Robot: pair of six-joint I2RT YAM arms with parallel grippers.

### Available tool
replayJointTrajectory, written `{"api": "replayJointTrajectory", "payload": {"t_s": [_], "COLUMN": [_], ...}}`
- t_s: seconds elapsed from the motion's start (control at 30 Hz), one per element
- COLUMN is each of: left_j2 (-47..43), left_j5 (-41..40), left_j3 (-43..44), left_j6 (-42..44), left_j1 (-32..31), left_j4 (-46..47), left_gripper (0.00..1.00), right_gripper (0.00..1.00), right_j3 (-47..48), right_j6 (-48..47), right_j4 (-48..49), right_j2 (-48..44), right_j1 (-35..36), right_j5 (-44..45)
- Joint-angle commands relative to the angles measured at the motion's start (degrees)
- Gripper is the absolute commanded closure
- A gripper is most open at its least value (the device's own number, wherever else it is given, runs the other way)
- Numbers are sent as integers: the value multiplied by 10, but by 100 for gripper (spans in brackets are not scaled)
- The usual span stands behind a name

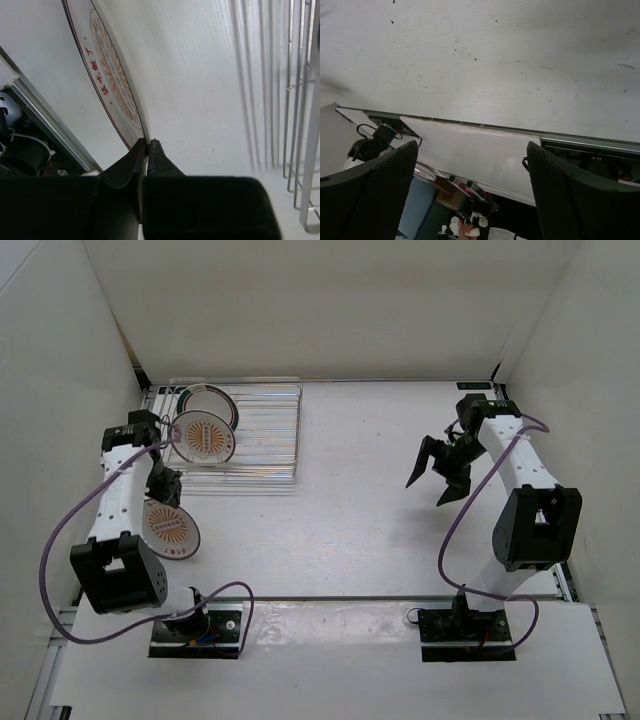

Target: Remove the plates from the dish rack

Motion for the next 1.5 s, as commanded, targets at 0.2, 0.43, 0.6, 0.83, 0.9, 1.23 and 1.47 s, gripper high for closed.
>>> {"api": "replayJointTrajectory", "payload": {"t_s": [0.2, 0.43, 0.6, 0.83, 0.9, 1.23, 1.47], "left_j2": [120, 206, 225, 230, 224, 174, 156], "left_j5": [-20, -35, -43, -37, -32, 78, 315], "left_j3": [-12, 35, 55, 94, 121, 306, 177], "left_j6": [-90, -96, -86, -74, -77, -75, -168], "left_j1": [-30, -64, -61, -60, -60, -34, 3], "left_j4": [-173, -187, -184, -196, -210, -120, 238], "left_gripper": [88, 83, 59, 13, 11, 11, 5], "right_gripper": [10, 10, 10, 10, 10, 10, 10], "right_j3": [34, 25, 13, 3, 0, 0, 2], "right_j6": [10, 10, 14, 17, 17, 17, 11], "right_j4": [-9, -8, -4, 3, 2, 3, 3], "right_j2": [16, 18, 12, -5, -10, -12, -10], "right_j1": [-22, -48, -53, -59, -60, -61, -63], "right_j5": [-15, -33, -39, -41, -38, -38, -40]}}
